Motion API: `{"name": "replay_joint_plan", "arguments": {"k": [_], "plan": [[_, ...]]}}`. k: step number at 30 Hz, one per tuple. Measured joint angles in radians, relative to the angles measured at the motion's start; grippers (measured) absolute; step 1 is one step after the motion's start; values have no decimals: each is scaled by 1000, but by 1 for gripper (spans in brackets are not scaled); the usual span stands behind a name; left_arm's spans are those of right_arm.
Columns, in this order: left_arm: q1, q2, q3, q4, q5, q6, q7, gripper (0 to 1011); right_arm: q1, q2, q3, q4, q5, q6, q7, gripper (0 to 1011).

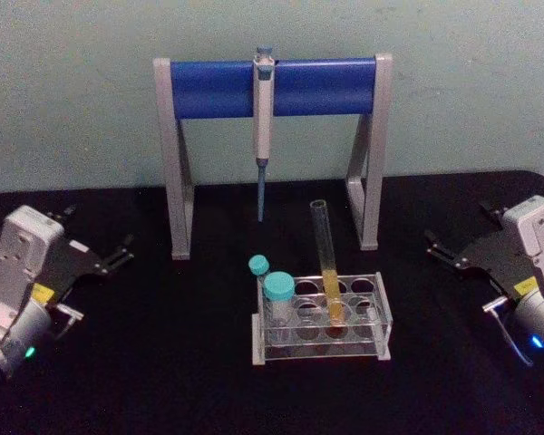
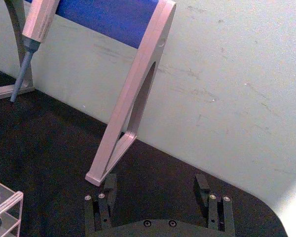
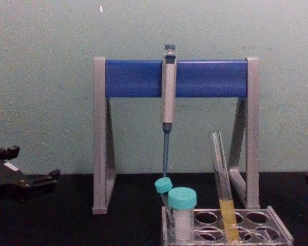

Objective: Pick up the test tube from the test tube rack, shake it, then place it back into the test tube rack.

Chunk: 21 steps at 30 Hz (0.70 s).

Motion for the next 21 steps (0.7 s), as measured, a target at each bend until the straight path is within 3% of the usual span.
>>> {"name": "replay_joint_plan", "arguments": {"k": [21], "plan": [[0, 0, 0, 0, 0, 0, 0, 1001, 0, 0, 0, 0, 0, 0, 0, 1000]]}}
